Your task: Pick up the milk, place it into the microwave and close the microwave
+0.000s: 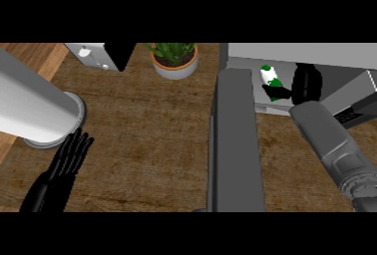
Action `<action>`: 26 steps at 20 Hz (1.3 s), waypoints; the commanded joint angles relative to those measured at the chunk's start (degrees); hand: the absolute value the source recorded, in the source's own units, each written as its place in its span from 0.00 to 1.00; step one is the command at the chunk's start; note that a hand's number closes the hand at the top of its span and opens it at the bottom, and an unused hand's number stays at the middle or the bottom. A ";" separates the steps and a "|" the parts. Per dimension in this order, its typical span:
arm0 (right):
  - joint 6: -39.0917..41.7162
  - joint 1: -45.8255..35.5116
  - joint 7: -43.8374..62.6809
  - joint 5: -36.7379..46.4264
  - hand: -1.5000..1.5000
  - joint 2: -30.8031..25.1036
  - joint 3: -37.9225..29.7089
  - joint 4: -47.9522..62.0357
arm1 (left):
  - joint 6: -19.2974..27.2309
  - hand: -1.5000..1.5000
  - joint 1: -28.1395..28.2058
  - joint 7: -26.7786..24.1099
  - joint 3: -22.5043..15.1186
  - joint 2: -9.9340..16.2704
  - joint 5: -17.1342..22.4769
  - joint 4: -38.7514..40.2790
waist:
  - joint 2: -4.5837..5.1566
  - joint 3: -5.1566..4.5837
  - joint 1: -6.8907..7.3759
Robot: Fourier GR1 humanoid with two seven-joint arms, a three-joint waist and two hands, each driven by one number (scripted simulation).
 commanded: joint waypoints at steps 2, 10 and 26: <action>2.53 -0.65 0.03 1.06 0.00 1.17 0.95 1.05 | 0.46 0.00 -1.42 -0.89 -0.44 -0.59 -1.36 1.46 | 0.19 0.03 0.03; 10.21 1.96 -7.29 -3.01 0.00 3.75 -2.92 -2.78 | -0.27 0.00 -2.72 -0.91 -1.40 -1.92 -0.32 1.19 | 0.26 0.14 -0.67; 21.74 11.66 -21.24 -11.77 0.00 5.52 -11.87 -4.19 | -0.69 0.00 0.33 -0.91 -4.41 -3.10 -2.43 -1.62 | -1.51 -0.03 -3.17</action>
